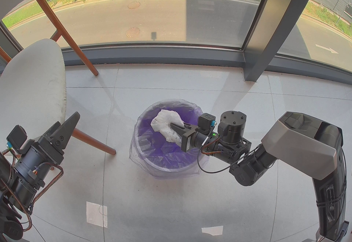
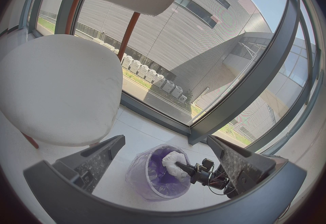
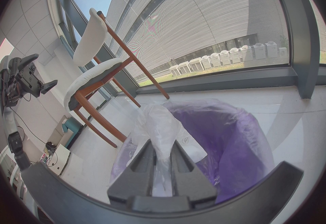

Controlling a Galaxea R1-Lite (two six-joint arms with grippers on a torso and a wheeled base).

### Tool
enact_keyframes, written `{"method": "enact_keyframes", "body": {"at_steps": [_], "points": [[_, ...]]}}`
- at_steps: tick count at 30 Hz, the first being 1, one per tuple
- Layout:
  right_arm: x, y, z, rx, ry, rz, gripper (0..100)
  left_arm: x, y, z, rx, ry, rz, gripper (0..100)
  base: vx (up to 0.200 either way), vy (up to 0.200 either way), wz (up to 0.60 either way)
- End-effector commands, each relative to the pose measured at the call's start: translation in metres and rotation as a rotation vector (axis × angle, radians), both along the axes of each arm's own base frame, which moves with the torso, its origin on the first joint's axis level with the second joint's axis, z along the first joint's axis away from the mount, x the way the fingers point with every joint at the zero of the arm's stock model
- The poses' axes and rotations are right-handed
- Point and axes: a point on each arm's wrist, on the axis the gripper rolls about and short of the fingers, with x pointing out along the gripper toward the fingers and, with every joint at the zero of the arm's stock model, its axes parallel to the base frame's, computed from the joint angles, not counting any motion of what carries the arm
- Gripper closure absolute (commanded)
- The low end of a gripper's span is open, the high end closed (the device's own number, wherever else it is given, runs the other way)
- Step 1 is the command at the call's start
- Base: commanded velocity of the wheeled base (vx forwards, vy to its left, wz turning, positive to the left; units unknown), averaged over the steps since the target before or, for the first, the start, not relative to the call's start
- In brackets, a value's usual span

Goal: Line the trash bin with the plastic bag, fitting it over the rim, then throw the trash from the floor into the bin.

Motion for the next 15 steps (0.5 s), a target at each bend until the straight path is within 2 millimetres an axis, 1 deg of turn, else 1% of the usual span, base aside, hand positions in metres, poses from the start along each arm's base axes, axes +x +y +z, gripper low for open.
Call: {"method": "enact_keyframes", "body": {"at_steps": [1,2,5,7,10,11,14,15], "points": [[0.002,-0.001,0.001,-0.002,0.002,-0.004,100,0.000,0.000,0.000,-0.001,0.001,0.002,0,0.000,0.000,0.00],[0.002,-0.001,0.002,-0.002,0.001,-0.005,0,0.000,0.001,0.000,-0.001,0.001,0.005,0,0.000,0.000,0.00],[0.001,0.000,0.004,0.001,-0.004,-0.013,0,0.002,0.006,0.000,0.000,-0.001,0.033,0,0.000,0.000,0.00],[0.000,0.000,0.014,0.017,-0.023,-0.020,0,0.002,0.008,0.003,-0.004,-0.013,0.051,0,0.000,0.000,0.00],[-0.001,-0.004,0.021,0.027,-0.032,-0.031,0,0.002,0.009,0.005,-0.008,-0.024,0.056,0,0.000,0.000,0.00],[-0.004,-0.008,0.032,0.038,-0.044,-0.042,0,0.001,0.009,0.006,-0.011,-0.028,0.057,0,0.000,0.000,0.00],[-0.009,-0.018,0.047,0.048,-0.058,-0.062,0,-0.003,0.013,0.009,-0.017,-0.049,0.066,0,0.000,0.000,0.00],[-0.012,-0.022,0.056,0.057,-0.068,-0.066,0,-0.003,0.013,0.009,-0.018,-0.052,0.069,0,0.000,0.000,0.00]]}}
